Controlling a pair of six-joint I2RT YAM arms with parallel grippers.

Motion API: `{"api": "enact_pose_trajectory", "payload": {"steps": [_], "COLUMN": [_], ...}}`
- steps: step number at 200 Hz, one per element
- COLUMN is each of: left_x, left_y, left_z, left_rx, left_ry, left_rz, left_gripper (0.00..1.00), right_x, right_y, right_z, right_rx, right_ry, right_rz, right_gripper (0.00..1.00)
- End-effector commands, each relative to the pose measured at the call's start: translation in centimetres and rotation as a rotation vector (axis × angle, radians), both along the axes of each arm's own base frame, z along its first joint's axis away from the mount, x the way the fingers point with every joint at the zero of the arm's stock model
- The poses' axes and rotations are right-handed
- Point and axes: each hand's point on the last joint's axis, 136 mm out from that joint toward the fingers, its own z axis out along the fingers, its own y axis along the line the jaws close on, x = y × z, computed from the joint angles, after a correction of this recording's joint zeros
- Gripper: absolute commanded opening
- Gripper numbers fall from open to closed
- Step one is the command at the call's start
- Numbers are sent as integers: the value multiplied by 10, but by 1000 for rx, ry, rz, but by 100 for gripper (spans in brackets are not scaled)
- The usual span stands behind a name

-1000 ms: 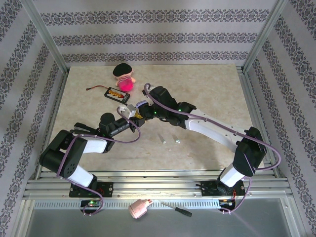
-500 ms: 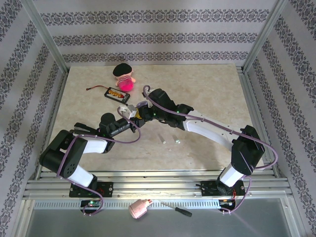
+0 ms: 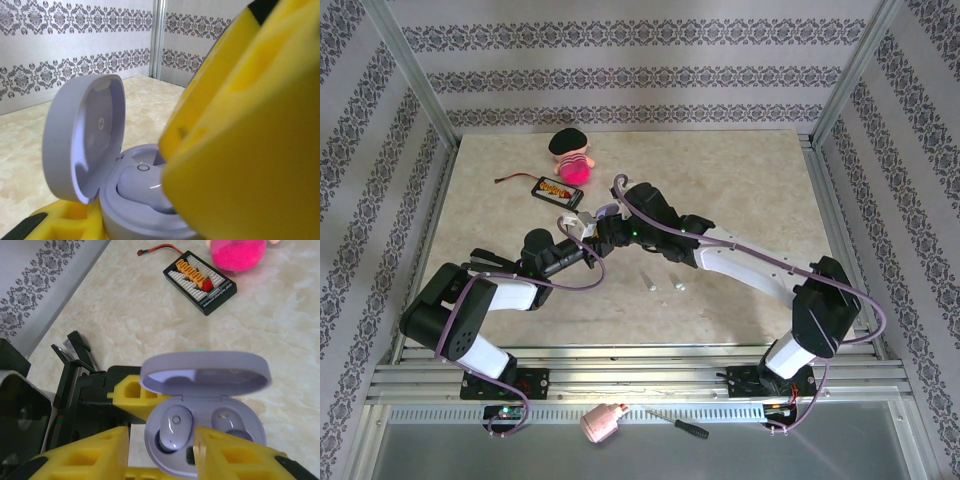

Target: Insert the wireless bluetooth earbuds into the charging case

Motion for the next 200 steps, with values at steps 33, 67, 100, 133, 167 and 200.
{"api": "enact_pose_trajectory", "payload": {"steps": [33, 67, 100, 133, 167, 200], "left_x": [-6, -4, -6, -11, -16, -16], "left_y": [-3, 3, 9, 8, 2, 2], "left_z": [23, 18, 19, 21, 29, 32], "left_rx": [-47, -26, -2, 7, -18, -32], "left_ry": [-117, -132, -141, -141, -148, -146], "left_rz": [-22, 2, 17, 0, -45, -50], "left_gripper": [20, 19, 19, 19, 19, 19], "right_x": [-1, -4, -5, 1, 11, 24], "right_y": [-33, -67, -118, -189, -255, -295], "right_z": [25, 33, 25, -14, -58, -76], "right_rx": [-15, 5, 38, 98, 179, 239], "right_ry": [-72, -108, -74, 105, 237, 256], "right_rz": [-65, -117, -237, -454, -634, -733], "right_gripper": [58, 62, 63, 63, 62, 57]}}
